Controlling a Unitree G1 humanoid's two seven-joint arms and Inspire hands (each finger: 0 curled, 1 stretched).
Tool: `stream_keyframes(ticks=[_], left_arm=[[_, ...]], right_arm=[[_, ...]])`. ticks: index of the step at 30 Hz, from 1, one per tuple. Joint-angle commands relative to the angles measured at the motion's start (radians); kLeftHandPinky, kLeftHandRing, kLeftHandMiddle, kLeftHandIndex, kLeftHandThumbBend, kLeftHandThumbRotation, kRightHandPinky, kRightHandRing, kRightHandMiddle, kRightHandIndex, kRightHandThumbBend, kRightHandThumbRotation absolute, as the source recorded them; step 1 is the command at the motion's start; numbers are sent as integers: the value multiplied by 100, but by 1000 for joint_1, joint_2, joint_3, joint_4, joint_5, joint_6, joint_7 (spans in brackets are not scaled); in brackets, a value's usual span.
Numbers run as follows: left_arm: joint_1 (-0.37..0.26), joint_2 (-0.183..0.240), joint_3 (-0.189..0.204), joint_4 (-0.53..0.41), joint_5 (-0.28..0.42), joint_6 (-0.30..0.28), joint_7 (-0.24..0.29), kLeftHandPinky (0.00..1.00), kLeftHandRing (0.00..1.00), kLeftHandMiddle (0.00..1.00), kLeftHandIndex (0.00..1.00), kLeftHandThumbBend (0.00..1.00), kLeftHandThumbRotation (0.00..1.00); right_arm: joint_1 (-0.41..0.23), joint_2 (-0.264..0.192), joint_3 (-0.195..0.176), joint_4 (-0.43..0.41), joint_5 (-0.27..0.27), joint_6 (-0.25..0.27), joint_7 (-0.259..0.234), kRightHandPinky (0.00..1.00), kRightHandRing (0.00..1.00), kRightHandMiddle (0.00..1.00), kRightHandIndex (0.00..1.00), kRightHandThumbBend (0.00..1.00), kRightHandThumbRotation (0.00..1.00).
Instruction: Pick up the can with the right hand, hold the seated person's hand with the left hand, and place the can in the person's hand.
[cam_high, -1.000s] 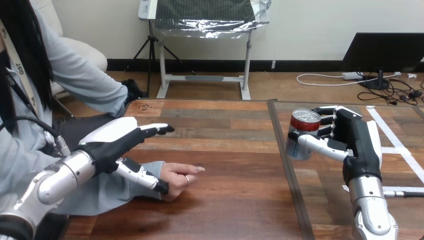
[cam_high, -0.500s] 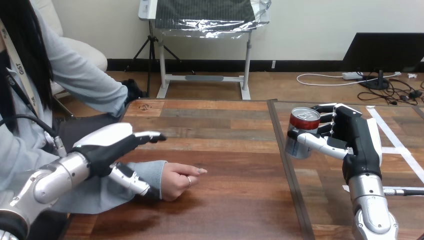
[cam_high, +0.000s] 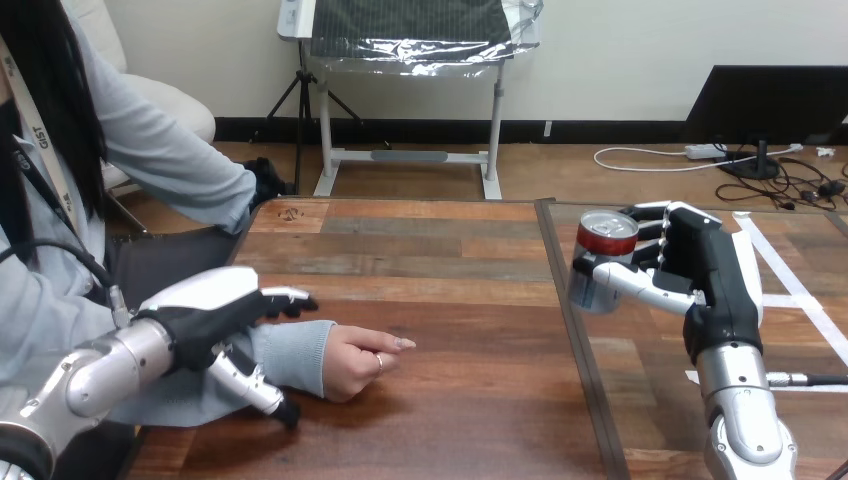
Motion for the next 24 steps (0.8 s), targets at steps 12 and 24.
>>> stream_keyframes(ticks=[12,24], left_arm=[[-98,18,-26,-13,2,-18,35,43,50,56,76,100,23],[-85,15,-22,-37,-4,-31,52,31,36,43,69,100,20]], right_arm=[[-86,-17,-9,-85,28,-57,8,30,35,42,49,71,0],[-87,-12,-15,-74,45,-59,30,30,35,43,49,70,0]])
